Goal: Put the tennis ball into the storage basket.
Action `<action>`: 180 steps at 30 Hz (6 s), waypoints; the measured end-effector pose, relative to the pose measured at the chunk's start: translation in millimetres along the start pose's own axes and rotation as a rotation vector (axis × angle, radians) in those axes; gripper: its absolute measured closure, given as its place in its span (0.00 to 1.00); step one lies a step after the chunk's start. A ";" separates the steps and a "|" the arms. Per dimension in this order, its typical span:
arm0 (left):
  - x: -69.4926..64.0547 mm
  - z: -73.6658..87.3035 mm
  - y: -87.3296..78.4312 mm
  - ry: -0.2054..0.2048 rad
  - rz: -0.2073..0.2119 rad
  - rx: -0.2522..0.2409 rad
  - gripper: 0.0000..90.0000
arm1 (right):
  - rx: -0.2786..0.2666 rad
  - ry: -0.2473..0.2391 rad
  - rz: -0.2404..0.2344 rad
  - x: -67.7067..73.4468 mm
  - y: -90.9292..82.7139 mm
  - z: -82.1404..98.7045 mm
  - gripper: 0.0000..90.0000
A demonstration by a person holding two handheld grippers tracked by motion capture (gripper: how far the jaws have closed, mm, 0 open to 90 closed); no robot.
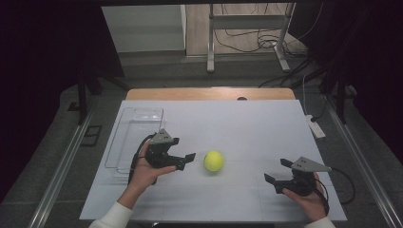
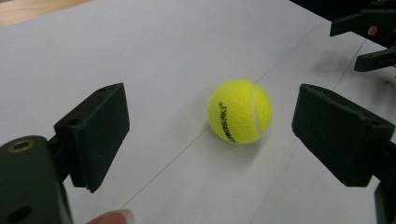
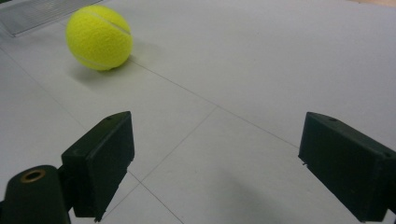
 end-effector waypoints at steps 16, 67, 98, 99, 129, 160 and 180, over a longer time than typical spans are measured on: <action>-12.2 -13.5 14.9 0.034 0.044 0.018 0.14 | -0.001 -0.002 0.001 -0.5 -0.5 0.2 0.12; -32.8 -19.9 83.8 0.094 0.149 0.208 0.09 | 0.009 -0.006 0.002 -0.7 0.3 0.9 0.12; -43.4 -2.2 109.9 0.138 0.135 0.309 0.09 | 0.010 -0.006 0.002 -1.2 0.2 1.2 0.12; -43.7 -1.6 110.6 0.141 0.134 0.312 0.09 | 0.010 -0.006 0.002 -1.2 0.2 1.2 0.12; -47.1 -6.8 95.4 0.177 0.096 0.253 0.30 | 0.009 -0.006 0.006 -1.2 0.0 1.2 0.12; -37.7 -22.5 60.8 0.156 0.073 0.073 0.30 | 0.020 -0.018 0.010 -2.2 1.2 1.3 0.12; -28.1 -32.1 42.7 0.114 0.060 -0.021 0.30 | 0.017 -0.018 0.012 -2.4 0.6 1.1 0.12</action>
Point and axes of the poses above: each handheld gripper's, and its own axes: y roughly forward along the jaws, z roughly out of its underside, x roughly to its left, the point moved 3 cm from there along y, roughly forward along the jaws, and after that the axes turned 11 degrees about -z, right-handed, at the moved point
